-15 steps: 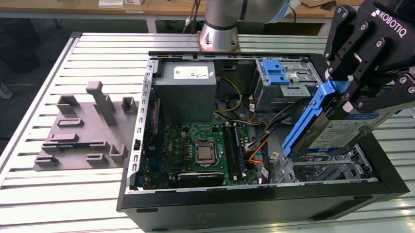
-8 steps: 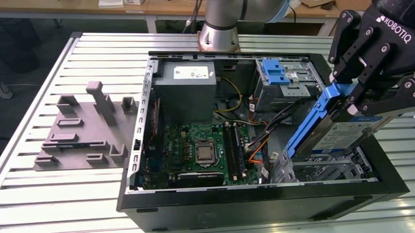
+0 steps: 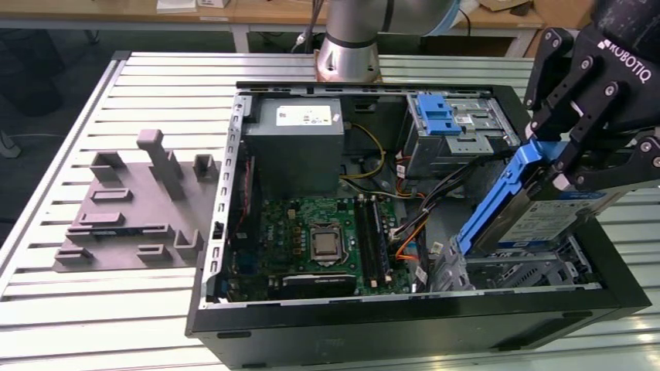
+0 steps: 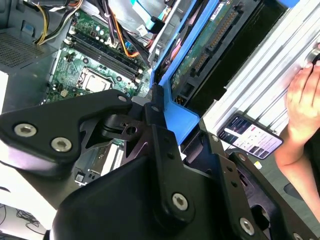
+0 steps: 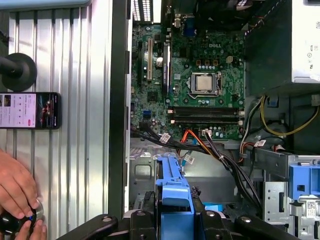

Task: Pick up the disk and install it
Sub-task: 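Insert the disk into the insertion slot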

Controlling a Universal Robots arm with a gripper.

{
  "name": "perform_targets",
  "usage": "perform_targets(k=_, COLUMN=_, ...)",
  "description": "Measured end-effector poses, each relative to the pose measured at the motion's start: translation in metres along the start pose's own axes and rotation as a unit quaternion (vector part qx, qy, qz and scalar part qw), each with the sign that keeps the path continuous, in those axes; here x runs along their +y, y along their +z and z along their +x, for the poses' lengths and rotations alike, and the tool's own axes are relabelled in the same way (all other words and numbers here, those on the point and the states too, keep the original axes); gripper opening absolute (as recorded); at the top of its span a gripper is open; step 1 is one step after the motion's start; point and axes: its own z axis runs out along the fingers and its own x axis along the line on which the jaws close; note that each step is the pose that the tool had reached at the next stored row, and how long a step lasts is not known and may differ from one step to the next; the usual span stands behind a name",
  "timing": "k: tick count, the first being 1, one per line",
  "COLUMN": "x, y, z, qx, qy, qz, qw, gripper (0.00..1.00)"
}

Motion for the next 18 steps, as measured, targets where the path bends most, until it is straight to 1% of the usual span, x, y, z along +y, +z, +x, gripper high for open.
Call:
perform_targets(k=6, x=-0.0003, y=0.0019, z=0.0000, qx=-0.0001, qy=0.000, qz=0.0000, qw=1.0000, gripper=0.36)
perform_targets(k=18, x=-0.0050, y=0.0046, z=-0.0001, qx=-0.0003, qy=0.000, qz=0.0000, qw=1.0000, gripper=0.36)
